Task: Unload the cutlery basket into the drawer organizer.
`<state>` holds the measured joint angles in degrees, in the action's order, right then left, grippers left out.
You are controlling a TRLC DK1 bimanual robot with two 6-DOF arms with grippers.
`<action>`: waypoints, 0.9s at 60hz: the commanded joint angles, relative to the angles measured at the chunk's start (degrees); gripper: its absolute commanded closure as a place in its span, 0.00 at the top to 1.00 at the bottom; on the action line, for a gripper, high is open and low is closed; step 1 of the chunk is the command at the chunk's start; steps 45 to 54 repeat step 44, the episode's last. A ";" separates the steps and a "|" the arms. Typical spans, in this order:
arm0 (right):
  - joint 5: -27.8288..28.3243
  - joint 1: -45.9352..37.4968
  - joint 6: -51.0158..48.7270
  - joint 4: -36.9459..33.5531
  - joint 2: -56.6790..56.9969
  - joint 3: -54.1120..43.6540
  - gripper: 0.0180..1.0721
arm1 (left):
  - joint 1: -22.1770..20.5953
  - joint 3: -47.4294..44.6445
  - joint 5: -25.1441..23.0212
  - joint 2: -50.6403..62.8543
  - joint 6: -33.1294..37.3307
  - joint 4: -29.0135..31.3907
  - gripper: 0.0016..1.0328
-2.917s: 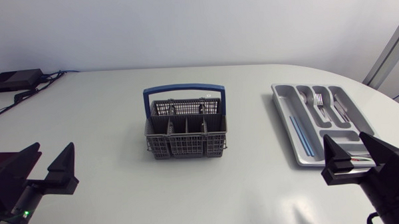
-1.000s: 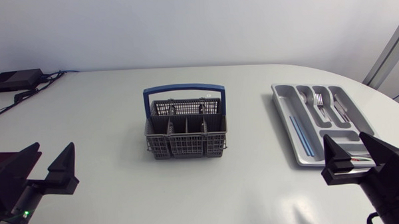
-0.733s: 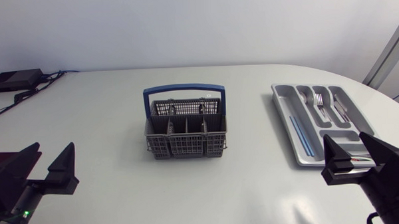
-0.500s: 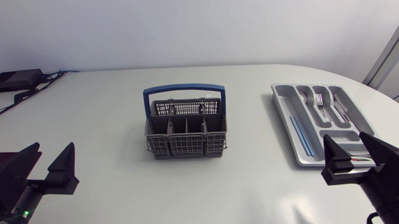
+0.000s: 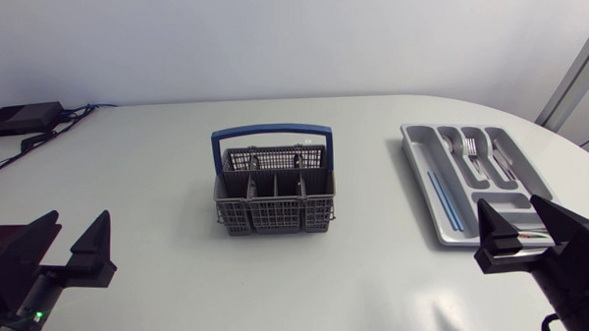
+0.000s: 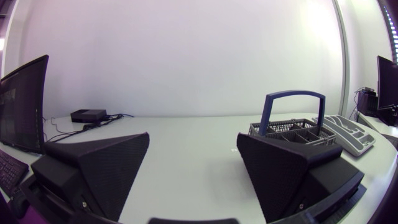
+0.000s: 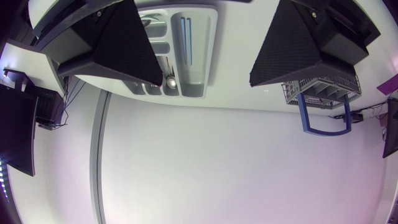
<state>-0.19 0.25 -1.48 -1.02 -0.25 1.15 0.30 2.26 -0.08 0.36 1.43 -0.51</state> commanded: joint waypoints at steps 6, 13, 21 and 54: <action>0.19 -0.25 1.48 1.02 0.25 -1.15 0.96 | -0.30 -2.26 0.08 -0.36 -1.43 0.51 0.96; 0.19 -0.25 1.48 1.02 0.25 -1.15 0.96 | -0.30 -2.26 0.08 -0.36 -1.43 0.51 0.96; 0.19 -0.25 1.48 1.02 0.25 -1.15 0.96 | -0.30 -2.26 0.08 -0.36 -1.43 0.51 0.96; 0.19 -0.25 1.48 1.02 0.25 -1.15 0.95 | -0.30 -2.26 0.08 -0.36 -1.43 0.51 0.96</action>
